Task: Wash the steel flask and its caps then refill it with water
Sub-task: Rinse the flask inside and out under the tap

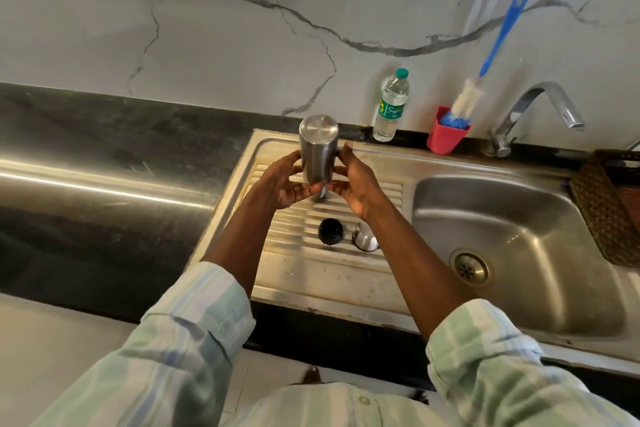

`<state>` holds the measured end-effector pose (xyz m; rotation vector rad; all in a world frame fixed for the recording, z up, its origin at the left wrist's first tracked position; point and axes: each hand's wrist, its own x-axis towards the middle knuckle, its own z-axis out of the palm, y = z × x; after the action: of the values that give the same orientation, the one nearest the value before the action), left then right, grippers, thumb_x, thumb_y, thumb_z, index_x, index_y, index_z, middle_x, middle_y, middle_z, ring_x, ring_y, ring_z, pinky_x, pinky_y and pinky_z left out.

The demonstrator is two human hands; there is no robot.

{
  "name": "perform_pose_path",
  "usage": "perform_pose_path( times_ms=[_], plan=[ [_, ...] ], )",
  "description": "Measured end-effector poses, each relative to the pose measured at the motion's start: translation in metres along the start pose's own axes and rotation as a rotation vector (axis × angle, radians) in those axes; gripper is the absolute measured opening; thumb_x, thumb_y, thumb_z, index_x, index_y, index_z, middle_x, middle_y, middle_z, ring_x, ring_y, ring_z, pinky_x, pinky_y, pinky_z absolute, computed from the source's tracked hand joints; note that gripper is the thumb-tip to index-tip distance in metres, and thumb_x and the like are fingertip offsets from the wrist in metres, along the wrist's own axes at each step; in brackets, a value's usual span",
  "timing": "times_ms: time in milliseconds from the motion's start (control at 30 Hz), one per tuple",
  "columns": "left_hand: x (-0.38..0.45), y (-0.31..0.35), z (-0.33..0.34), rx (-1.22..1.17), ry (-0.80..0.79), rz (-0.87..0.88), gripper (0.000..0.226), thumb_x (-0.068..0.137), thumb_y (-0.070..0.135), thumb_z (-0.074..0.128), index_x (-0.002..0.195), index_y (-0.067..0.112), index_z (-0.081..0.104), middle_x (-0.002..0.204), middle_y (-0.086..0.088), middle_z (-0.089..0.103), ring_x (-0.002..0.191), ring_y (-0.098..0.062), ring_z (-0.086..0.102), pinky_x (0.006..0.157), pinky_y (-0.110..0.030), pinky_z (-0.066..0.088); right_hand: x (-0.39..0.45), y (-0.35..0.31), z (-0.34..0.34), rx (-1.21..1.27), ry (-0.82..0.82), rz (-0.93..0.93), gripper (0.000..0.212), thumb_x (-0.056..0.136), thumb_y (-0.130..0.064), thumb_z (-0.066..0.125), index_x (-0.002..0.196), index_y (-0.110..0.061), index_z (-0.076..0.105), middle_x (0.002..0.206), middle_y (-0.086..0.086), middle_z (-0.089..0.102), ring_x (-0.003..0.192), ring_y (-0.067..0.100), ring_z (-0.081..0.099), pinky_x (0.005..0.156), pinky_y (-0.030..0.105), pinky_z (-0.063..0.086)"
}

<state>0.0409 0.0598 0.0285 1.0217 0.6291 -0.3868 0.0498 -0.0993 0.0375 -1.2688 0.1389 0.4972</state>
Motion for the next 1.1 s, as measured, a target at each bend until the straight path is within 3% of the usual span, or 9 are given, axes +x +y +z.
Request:
perform_pose_path(
  times_ms=[167, 300, 400, 500, 633, 833, 900, 1000, 1100],
  plan=[
    [-0.01, -0.012, 0.043, -0.062, -0.068, 0.156, 0.047, 0.091, 0.032, 0.068, 0.128, 0.007, 0.054, 0.113, -0.031, 0.064, 0.082, -0.037, 0.072, 0.069, -0.039, 0.062, -0.02, -0.026, -0.054, 0.285, -0.015, -0.048, 0.041, 0.097, -0.046, 0.052, 0.113, -0.01, 0.062, 0.115, 0.011, 0.066, 0.107, 0.028, 0.063, 0.092, 0.044, 0.054],
    [-0.009, -0.04, 0.096, 0.112, -0.151, 0.197, 0.039, 0.085, 0.019, 0.073, 0.118, 0.005, 0.058, 0.102, -0.014, 0.064, 0.078, -0.024, 0.07, 0.071, -0.035, 0.061, -0.038, -0.043, -0.123, 0.131, -0.048, -0.016, 0.012, 0.091, -0.021, 0.064, 0.1, -0.013, 0.064, 0.104, 0.008, 0.069, 0.098, 0.027, 0.063, 0.094, 0.045, 0.05],
    [-0.005, -0.071, 0.145, 0.26, -0.251, 0.249, 0.053, 0.073, 0.015, 0.076, 0.123, 0.012, 0.061, 0.102, -0.005, 0.07, 0.086, -0.018, 0.07, 0.078, -0.034, 0.059, -0.053, -0.054, -0.18, -0.086, -0.044, -0.019, 0.027, 0.08, -0.011, 0.074, 0.1, -0.012, 0.056, 0.1, 0.009, 0.067, 0.095, 0.026, 0.063, 0.087, 0.041, 0.053],
    [0.004, -0.1, 0.193, 0.34, -0.322, 0.319, 0.061, 0.072, 0.009, 0.076, 0.13, 0.013, 0.059, 0.113, -0.003, 0.072, 0.099, -0.018, 0.069, 0.084, -0.035, 0.057, -0.069, -0.066, -0.23, -0.2, -0.054, -0.035, 0.053, 0.073, 0.0, 0.078, 0.119, -0.01, 0.053, 0.117, 0.012, 0.065, 0.108, 0.029, 0.063, 0.095, 0.041, 0.052],
    [0.025, -0.134, 0.247, 0.393, -0.398, 0.357, 0.069, 0.077, -0.009, 0.072, 0.139, 0.013, 0.052, 0.127, -0.005, 0.068, 0.115, -0.022, 0.065, 0.092, -0.038, 0.055, -0.08, -0.073, -0.29, -0.429, -0.028, -0.097, 0.075, 0.066, -0.003, 0.085, 0.13, -0.015, 0.049, 0.119, 0.003, 0.065, 0.109, 0.018, 0.062, 0.091, 0.032, 0.052],
    [0.051, -0.169, 0.302, 0.437, -0.427, 0.297, 0.054, 0.083, -0.009, 0.066, 0.133, 0.008, 0.058, 0.125, -0.012, 0.068, 0.117, -0.027, 0.064, 0.097, -0.039, 0.053, -0.084, -0.068, -0.355, -0.531, 0.134, -0.175, 0.074, 0.063, -0.013, 0.09, 0.126, -0.015, 0.052, 0.111, -0.003, 0.067, 0.097, 0.007, 0.064, 0.075, 0.019, 0.05],
    [0.06, -0.169, 0.318, 0.462, -0.395, 0.261, 0.043, 0.084, -0.008, 0.062, 0.126, 0.005, 0.063, 0.119, -0.015, 0.07, 0.112, -0.029, 0.066, 0.098, -0.042, 0.054, -0.079, -0.065, -0.37, -0.528, 0.19, -0.163, 0.075, 0.062, -0.011, 0.09, 0.125, -0.017, 0.05, 0.108, -0.005, 0.065, 0.096, 0.008, 0.063, 0.074, 0.02, 0.048],
    [0.085, -0.161, 0.344, 0.454, -0.164, 0.286, 0.022, 0.089, -0.006, 0.058, 0.106, 0.001, 0.069, 0.111, -0.023, 0.07, 0.103, -0.037, 0.066, 0.097, -0.05, 0.054, -0.065, -0.058, -0.386, -0.541, 0.275, -0.131, 0.077, 0.059, -0.01, 0.089, 0.125, -0.015, 0.051, 0.112, 0.002, 0.065, 0.098, 0.019, 0.064, 0.079, 0.029, 0.048],
    [0.115, -0.145, 0.369, 0.53, 0.046, 0.408, 0.018, 0.091, -0.001, 0.063, 0.085, 0.014, 0.071, 0.088, -0.012, 0.073, 0.087, -0.034, 0.066, 0.092, -0.053, 0.055, -0.048, -0.055, -0.397, -0.571, 0.327, -0.082, 0.075, 0.06, -0.012, 0.088, 0.125, -0.014, 0.052, 0.113, 0.005, 0.066, 0.1, 0.023, 0.063, 0.084, 0.035, 0.05]
  ],
)
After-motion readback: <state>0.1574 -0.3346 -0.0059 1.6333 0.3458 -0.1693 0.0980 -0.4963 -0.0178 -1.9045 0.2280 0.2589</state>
